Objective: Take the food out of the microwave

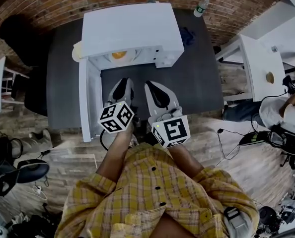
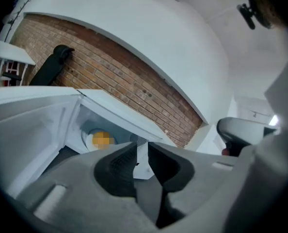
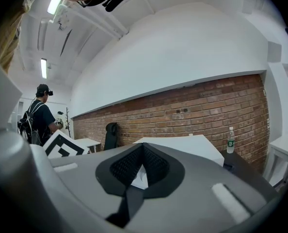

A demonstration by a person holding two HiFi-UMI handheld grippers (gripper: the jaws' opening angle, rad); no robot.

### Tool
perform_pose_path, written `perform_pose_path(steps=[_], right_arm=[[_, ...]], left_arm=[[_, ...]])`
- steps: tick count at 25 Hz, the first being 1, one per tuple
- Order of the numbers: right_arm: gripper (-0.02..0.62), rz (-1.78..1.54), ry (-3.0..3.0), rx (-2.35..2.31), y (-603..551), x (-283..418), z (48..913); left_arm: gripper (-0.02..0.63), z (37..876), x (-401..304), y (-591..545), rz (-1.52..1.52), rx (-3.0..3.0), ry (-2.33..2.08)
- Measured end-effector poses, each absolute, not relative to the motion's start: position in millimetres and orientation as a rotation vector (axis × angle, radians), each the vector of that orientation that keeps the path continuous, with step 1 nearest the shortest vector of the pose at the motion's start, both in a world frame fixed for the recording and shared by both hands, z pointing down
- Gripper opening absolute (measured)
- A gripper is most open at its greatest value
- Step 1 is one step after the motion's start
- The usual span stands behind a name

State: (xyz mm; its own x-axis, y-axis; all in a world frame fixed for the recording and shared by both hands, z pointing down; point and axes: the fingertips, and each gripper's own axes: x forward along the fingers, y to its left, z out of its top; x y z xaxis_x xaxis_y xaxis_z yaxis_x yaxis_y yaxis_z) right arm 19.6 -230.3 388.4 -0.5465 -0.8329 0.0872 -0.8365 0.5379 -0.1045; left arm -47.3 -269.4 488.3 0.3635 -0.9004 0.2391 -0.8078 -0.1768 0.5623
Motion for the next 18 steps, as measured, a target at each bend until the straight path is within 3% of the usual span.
perform_pose_path(steps=[3,18], right_arm=[[0.003,0.224,-2.727,1.473,-238,20,393],[0.003,0.277,-2.707,1.407,-263,17,416]], left_arm=[[0.087,507,-51,-280,-0.240,1.927,-1.436],[0.092,619,-76,-344,-0.756,1.283,-1.146]])
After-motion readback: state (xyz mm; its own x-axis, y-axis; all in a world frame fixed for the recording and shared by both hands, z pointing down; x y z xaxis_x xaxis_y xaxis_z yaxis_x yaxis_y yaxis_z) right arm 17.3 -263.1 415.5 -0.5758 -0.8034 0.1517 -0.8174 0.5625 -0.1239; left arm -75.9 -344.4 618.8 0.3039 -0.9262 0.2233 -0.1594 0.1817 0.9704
